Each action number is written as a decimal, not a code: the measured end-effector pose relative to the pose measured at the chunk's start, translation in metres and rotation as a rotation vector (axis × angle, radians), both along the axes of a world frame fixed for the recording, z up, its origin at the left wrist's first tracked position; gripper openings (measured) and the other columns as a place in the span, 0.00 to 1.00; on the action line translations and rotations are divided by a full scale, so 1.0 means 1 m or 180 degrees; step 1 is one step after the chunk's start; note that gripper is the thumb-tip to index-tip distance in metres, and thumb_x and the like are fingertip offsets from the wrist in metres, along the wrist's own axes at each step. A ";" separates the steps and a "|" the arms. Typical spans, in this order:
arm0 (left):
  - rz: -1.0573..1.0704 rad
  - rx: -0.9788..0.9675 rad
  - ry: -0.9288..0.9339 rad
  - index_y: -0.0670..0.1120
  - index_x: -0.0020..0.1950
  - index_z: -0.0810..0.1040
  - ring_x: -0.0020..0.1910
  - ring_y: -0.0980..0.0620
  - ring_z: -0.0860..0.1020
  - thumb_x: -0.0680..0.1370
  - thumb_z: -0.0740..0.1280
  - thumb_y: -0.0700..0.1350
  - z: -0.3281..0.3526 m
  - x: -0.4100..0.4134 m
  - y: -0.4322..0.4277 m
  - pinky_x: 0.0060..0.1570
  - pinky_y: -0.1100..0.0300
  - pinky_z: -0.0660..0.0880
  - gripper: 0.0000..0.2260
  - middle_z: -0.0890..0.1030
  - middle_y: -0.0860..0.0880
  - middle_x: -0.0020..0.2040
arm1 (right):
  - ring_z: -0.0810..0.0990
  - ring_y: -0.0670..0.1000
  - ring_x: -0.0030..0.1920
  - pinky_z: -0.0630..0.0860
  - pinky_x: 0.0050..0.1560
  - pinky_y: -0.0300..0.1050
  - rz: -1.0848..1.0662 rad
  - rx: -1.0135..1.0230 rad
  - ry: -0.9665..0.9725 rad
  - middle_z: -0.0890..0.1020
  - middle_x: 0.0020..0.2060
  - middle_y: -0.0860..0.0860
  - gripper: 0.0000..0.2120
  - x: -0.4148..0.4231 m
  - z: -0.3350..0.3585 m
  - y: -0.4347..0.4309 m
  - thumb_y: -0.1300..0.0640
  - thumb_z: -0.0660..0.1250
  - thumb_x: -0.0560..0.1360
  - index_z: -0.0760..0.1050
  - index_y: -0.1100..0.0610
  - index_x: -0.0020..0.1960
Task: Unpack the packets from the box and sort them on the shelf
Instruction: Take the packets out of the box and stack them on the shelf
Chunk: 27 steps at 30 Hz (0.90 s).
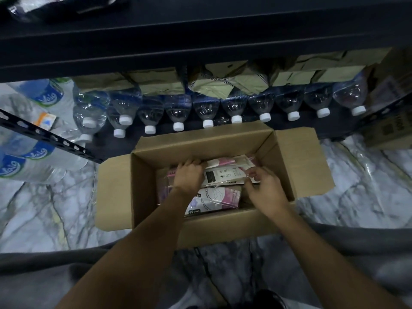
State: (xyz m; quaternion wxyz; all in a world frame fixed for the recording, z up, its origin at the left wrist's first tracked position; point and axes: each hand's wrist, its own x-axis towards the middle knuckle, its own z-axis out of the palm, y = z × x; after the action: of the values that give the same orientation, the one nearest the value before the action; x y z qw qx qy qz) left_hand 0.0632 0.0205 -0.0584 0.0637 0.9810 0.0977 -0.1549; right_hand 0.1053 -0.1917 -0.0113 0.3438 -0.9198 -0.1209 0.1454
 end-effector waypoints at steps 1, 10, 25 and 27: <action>-0.0010 -0.0011 -0.0016 0.52 0.67 0.74 0.65 0.44 0.71 0.77 0.64 0.44 0.001 -0.002 0.001 0.61 0.50 0.68 0.18 0.77 0.49 0.64 | 0.79 0.55 0.51 0.76 0.54 0.48 -0.0009 -0.0001 -0.0005 0.80 0.50 0.54 0.09 0.000 0.000 0.001 0.59 0.67 0.73 0.79 0.58 0.53; 0.0319 -0.0247 -0.0617 0.46 0.55 0.80 0.51 0.40 0.79 0.80 0.61 0.43 0.053 -0.026 0.017 0.48 0.52 0.72 0.09 0.83 0.41 0.50 | 0.79 0.52 0.42 0.77 0.47 0.47 0.0055 0.0036 -0.0107 0.82 0.45 0.53 0.05 0.002 0.016 -0.002 0.60 0.67 0.72 0.80 0.57 0.47; 0.1298 -0.1202 -0.1733 0.45 0.50 0.80 0.40 0.47 0.78 0.78 0.67 0.44 0.144 -0.113 0.037 0.35 0.55 0.74 0.04 0.80 0.49 0.43 | 0.70 0.57 0.65 0.69 0.64 0.51 0.1060 -0.0681 -0.0297 0.77 0.61 0.52 0.14 -0.006 0.029 0.016 0.57 0.70 0.71 0.77 0.56 0.56; 0.1426 -0.1279 -0.1800 0.46 0.53 0.81 0.40 0.50 0.79 0.78 0.67 0.44 0.144 -0.117 0.037 0.35 0.57 0.76 0.06 0.82 0.49 0.46 | 0.69 0.55 0.65 0.68 0.66 0.50 0.1271 -0.0839 -0.0295 0.76 0.61 0.51 0.17 -0.004 0.026 0.023 0.55 0.70 0.70 0.76 0.54 0.59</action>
State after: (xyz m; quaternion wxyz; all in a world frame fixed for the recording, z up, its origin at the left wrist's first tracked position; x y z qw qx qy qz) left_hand -0.0537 0.0579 0.0853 0.3105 0.9074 0.2553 0.1225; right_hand 0.1015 -0.1685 0.0145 0.1794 -0.9203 -0.2959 0.1826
